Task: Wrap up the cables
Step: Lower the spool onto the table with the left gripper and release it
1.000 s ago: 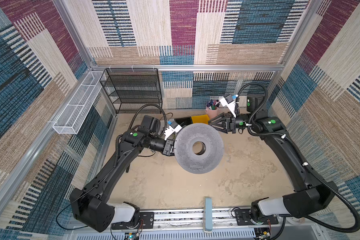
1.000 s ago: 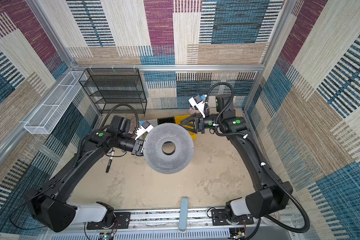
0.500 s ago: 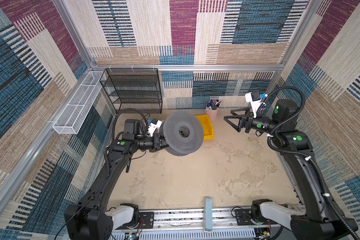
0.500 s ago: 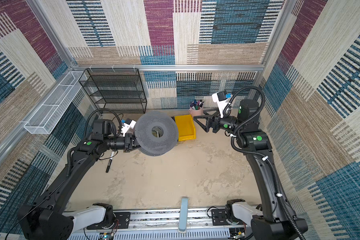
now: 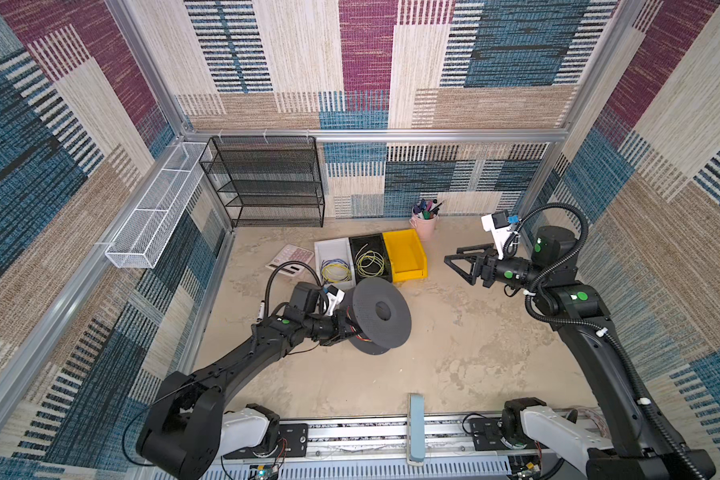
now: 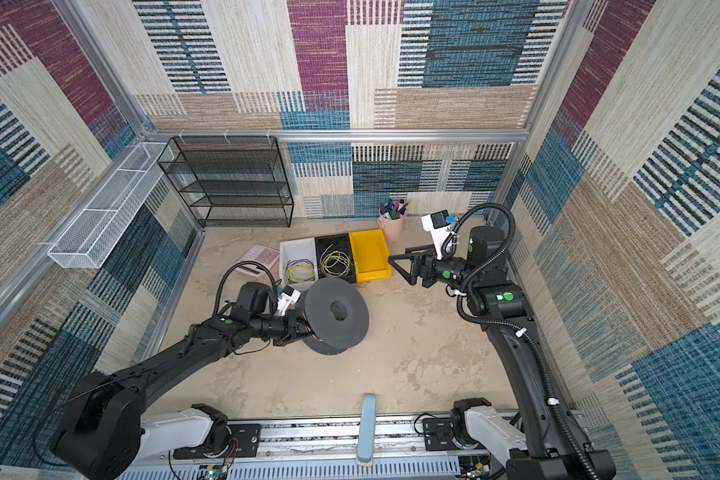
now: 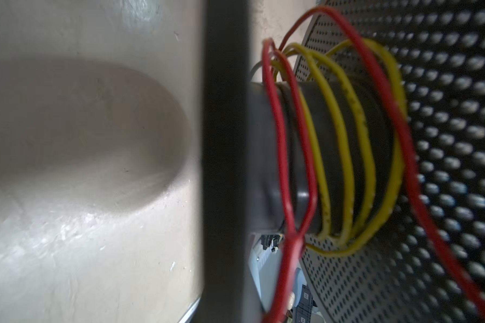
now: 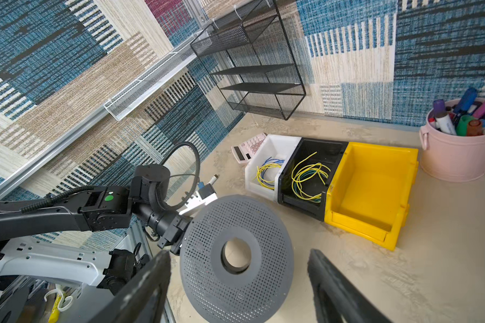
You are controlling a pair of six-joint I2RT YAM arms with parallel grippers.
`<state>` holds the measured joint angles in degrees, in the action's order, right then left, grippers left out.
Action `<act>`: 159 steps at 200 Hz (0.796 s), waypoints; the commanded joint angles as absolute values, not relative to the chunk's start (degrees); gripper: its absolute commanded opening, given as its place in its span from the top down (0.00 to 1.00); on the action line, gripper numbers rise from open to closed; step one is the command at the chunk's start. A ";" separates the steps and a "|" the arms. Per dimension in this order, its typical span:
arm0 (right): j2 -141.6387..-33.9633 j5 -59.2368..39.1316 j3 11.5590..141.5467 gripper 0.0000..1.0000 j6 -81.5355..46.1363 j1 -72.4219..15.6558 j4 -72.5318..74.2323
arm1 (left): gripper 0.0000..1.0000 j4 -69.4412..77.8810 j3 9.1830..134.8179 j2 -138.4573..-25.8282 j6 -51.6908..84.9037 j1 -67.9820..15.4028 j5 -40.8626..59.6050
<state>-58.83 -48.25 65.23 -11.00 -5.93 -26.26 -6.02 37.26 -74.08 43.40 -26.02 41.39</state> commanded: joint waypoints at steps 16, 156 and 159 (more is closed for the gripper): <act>-57.04 -50.13 62.97 0.18 -12.16 -5.98 -19.81 | 1.00 14.84 34.23 -80.88 46.99 -28.48 39.44; -58.02 -51.49 59.98 0.15 -10.02 -5.98 -19.67 | 0.67 2.01 41.09 -93.00 39.63 -27.70 34.79; -57.95 -51.57 60.02 0.15 -10.02 -5.98 -19.67 | 0.67 1.59 41.08 -92.88 39.53 -27.69 34.47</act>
<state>-57.87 -50.02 60.25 -10.20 -5.93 -21.85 5.63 40.73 -93.71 41.78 -28.05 37.17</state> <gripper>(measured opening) 0.841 0.306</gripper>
